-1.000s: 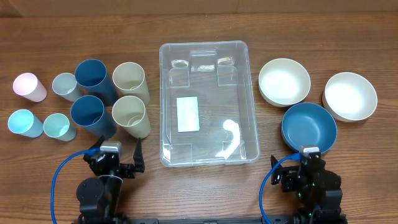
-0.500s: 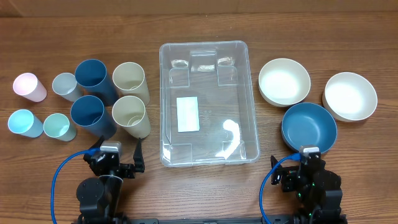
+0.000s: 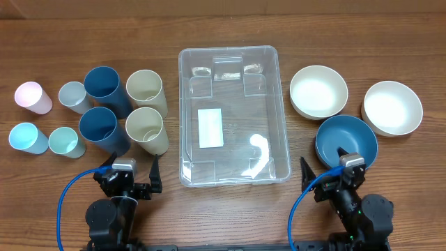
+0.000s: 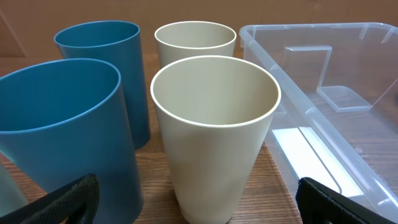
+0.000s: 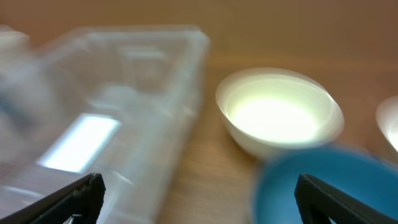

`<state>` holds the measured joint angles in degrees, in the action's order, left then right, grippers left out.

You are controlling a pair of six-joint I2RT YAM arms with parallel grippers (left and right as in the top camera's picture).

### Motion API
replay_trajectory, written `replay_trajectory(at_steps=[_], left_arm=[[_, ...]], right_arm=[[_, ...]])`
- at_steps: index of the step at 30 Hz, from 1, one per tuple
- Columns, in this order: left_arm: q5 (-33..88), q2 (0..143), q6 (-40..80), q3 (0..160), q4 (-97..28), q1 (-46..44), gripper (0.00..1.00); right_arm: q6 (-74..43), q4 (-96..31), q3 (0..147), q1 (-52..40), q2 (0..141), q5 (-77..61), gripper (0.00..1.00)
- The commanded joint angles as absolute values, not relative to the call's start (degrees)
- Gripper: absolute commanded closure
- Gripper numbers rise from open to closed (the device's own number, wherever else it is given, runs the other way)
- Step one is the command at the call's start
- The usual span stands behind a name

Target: Pack container

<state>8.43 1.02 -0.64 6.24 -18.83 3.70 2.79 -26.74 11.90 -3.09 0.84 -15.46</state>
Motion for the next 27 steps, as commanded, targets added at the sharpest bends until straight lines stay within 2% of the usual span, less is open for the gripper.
replay_trajectory(at_steps=[1, 7, 10, 13, 19, 27], left_arm=[[9.21, 0.30, -1.74, 5.69, -18.59, 3.25, 0.00], [9.19, 0.30, -1.74, 5.69, -18.59, 3.25, 0.00], [9.19, 0.30, -1.74, 5.69, -18.59, 3.25, 0.00], [9.21, 0.30, -1.74, 5.69, -18.59, 3.25, 0.00], [9.21, 0.30, -1.72, 5.69, -18.59, 3.25, 0.00], [9.21, 0.30, -1.74, 5.69, -18.59, 3.25, 0.00]], right_arm=[[3.01, -22.96, 12.25, -3.25, 0.38, -29.85, 0.00], [2.35, -22.26, 12.38, -3.25, 0.38, -31.92, 0.00], [-3.81, -22.57, 13.96, -3.25, 0.71, -26.65, 0.00], [-4.56, -24.58, 18.79, -3.25, 3.64, -23.05, 0.00], [-4.58, -34.54, 35.64, -3.25, 15.75, -13.10, 0.00], [-4.54, -50.30, 65.34, -3.25, 41.34, -0.10, 0.00]])
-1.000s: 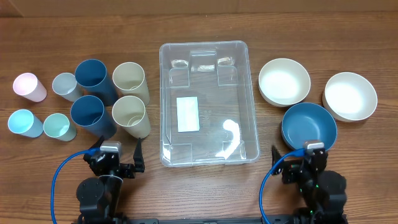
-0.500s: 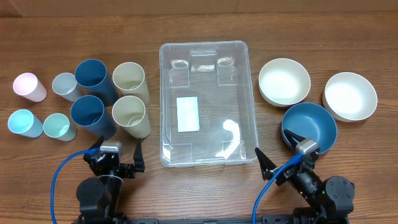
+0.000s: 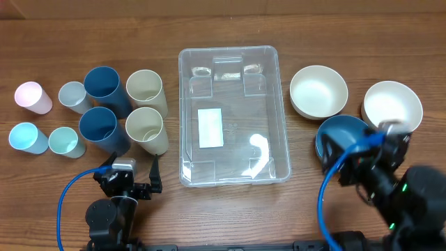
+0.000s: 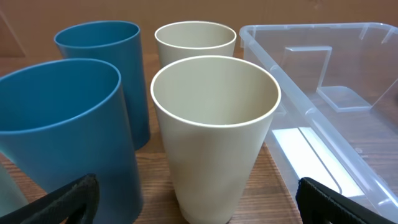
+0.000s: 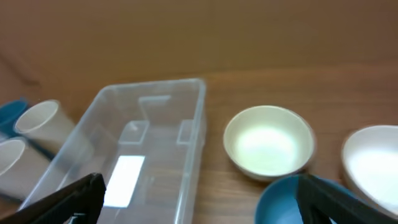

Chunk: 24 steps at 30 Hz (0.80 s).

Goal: Pack container
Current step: 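Move the right gripper to the far-right cream bowl and grasp its rim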

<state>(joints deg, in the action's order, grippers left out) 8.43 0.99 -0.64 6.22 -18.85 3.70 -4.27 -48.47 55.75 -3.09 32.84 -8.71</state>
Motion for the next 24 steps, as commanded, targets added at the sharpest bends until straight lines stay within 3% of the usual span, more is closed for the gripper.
replay_trajectory(at_steps=[1, 9, 15, 24], left_arm=[[9.21, 0.30, -1.74, 5.69, -18.59, 3.25, 0.00], [9.19, 0.30, -1.74, 5.69, -18.59, 3.25, 0.00], [9.19, 0.30, -1.74, 5.69, -18.59, 3.25, 0.00], [9.21, 0.30, -1.74, 5.69, -18.59, 3.25, 0.00]], right_arm=[[-4.51, -51.05, 68.03, -3.25, 44.07, 1.56, 0.00], [-5.10, -54.04, 77.10, -2.44, 59.48, 1.93, 0.00], [-23.11, -65.39, 77.10, 12.49, 71.00, 3.77, 0.00], [-24.01, -67.83, 77.10, 31.31, 88.51, -6.02, 0.00]])
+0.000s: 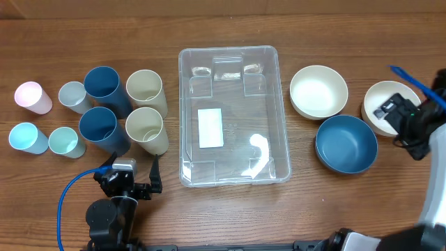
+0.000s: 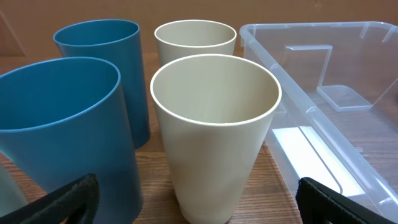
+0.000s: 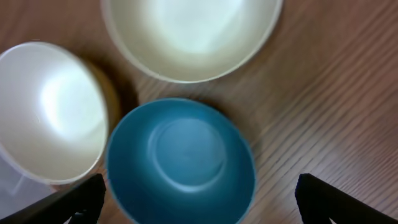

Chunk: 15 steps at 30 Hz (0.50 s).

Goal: Pack container
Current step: 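Move the right gripper to the far-right cream bowl and grasp its rim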

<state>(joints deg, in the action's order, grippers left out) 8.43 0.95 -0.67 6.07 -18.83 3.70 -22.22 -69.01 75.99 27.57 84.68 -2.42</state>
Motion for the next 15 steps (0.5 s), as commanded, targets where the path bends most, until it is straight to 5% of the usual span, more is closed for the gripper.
replay_trajectory(at_steps=[1, 15], left_arm=[[9.21, 0.30, -1.72, 5.69, -18.59, 3.25, 0.00], [9.21, 0.30, -1.74, 5.69, -18.59, 3.25, 0.00]], right_arm=[[-24.03, -66.59, 77.10, 32.34, 89.76, -6.63, 0.00], [-30.33, -47.66, 77.10, 37.95, 106.17, -7.62, 0.04]])
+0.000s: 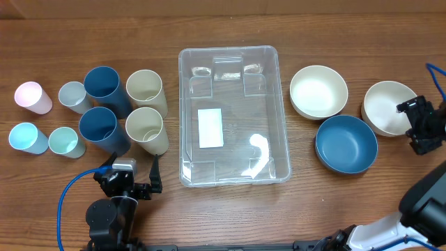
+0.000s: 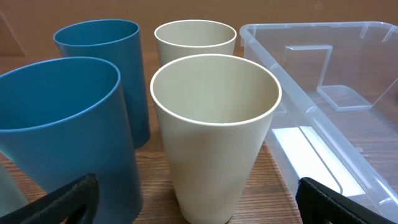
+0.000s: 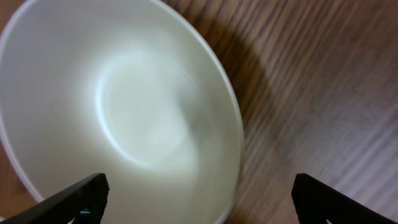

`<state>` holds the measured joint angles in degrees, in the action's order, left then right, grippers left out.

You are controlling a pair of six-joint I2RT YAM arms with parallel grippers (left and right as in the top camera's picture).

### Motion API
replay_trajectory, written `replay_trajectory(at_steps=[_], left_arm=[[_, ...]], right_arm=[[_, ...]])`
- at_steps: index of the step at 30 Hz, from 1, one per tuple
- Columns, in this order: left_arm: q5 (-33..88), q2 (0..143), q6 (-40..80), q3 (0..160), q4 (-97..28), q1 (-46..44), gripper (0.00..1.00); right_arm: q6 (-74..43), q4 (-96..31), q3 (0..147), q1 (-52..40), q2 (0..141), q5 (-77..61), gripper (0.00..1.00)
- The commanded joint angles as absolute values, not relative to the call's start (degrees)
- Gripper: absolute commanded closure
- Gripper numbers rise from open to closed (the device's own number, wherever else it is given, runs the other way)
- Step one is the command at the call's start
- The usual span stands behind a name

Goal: Pack container
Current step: 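Move the right gripper to the far-right cream bowl and grasp its rim, then lift the cream bowl with the right gripper and place it in the bin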

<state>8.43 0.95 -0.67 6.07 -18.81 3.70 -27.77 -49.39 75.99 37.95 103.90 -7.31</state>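
Observation:
A clear plastic container (image 1: 182, 118) stands in the middle of the table with nothing packed in it. To its right are a cream bowl (image 1: 318, 91), a blue bowl (image 1: 346, 143) and a white bowl (image 1: 387, 106). My right gripper (image 1: 421, 127) is open at the white bowl's right rim; the white bowl (image 3: 124, 112) fills the right wrist view, with the right gripper (image 3: 199, 202) straddling its edge. My left gripper (image 1: 132, 183) rests open at the front left, and in its wrist view the left gripper (image 2: 199, 208) faces a tall cream cup (image 2: 214, 134).
Two tall blue cups (image 1: 103, 104) and two tall cream cups (image 1: 145, 108) stand left of the container. Several small pastel cups (image 1: 45, 118) sit further left. The container's wall (image 2: 311, 81) is close on the left gripper's right.
My right gripper has moved down and to the right, to the white bowl's right rim. Its wrist view showed all three bowls then and shows only the white bowl now. The left arm is unchanged.
My right gripper first rested at the table's front beside the blue bowl. Then it was raised over the blue bowl. After that it was at the far right, looking down on the three bowls. Now it is close on the white bowl. The left arm stayed still throughout.

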Motion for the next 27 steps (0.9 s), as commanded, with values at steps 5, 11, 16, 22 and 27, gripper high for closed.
replay_trajectory(at_steps=[5, 11, 16, 22, 27], left_arm=[[9.21, 0.30, -1.74, 5.69, -18.59, 3.25, 0.00], [9.21, 0.30, -1.74, 5.69, -18.59, 3.25, 0.00], [9.19, 0.30, -1.72, 5.69, -18.59, 3.25, 0.00], [9.19, 0.30, -1.74, 5.69, -18.59, 3.25, 0.00], [9.21, 0.30, -1.72, 5.69, -18.59, 3.25, 0.00]], right_arm=[[-30.52, -43.22, 77.10, 37.95, 110.00, -7.62, 0.20], [-30.61, -40.62, 77.10, 37.95, 113.43, -6.50, 0.74], [-32.05, -42.06, 77.32, 38.09, 112.88, -4.56, 0.96], [-34.54, -46.85, 80.75, 37.08, 99.07, -7.94, 0.96], [-33.47, -48.82, 83.57, 29.54, 83.88, -17.39, 0.96]])
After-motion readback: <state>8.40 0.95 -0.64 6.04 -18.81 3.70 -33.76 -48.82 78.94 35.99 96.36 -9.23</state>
